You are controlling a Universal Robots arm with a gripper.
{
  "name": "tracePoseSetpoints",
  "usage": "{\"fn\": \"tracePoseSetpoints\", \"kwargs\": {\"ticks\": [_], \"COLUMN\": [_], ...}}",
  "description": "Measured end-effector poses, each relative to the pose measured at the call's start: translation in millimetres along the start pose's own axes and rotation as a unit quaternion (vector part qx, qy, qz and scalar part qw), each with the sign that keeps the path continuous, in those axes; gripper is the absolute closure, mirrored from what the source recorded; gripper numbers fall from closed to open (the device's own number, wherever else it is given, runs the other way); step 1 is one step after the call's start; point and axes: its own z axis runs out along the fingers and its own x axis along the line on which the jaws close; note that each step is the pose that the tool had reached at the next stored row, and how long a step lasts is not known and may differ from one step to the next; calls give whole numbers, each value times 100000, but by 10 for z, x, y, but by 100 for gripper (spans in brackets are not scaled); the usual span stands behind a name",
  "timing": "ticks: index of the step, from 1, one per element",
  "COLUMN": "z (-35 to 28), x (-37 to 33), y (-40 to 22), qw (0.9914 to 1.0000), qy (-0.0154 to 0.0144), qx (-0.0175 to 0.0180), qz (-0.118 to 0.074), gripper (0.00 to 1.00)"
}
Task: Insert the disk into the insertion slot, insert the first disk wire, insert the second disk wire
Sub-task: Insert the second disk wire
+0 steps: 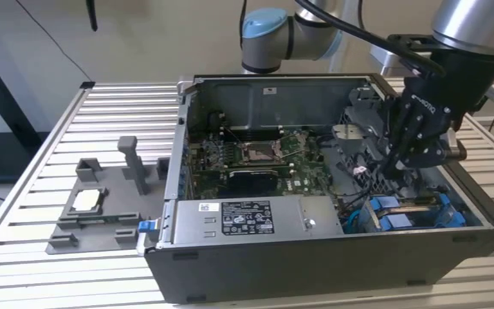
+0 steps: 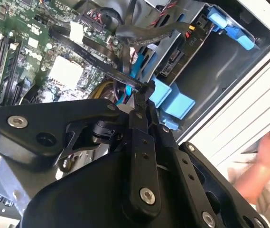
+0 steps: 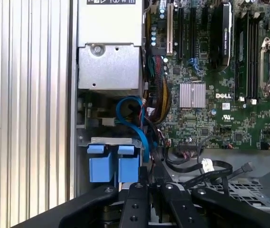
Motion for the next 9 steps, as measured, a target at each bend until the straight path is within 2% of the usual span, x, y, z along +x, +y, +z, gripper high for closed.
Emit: {"fn": "tracePoseSetpoints", "kwargs": {"ticks": [5, 9], "z": [17, 18], "x": [46, 54], "y": [-53, -63], "qw": [100000, 99999], "qy": [-94, -138], "qx": [-296, -351], "qz": [-7, 133], "gripper": [84, 84]}}
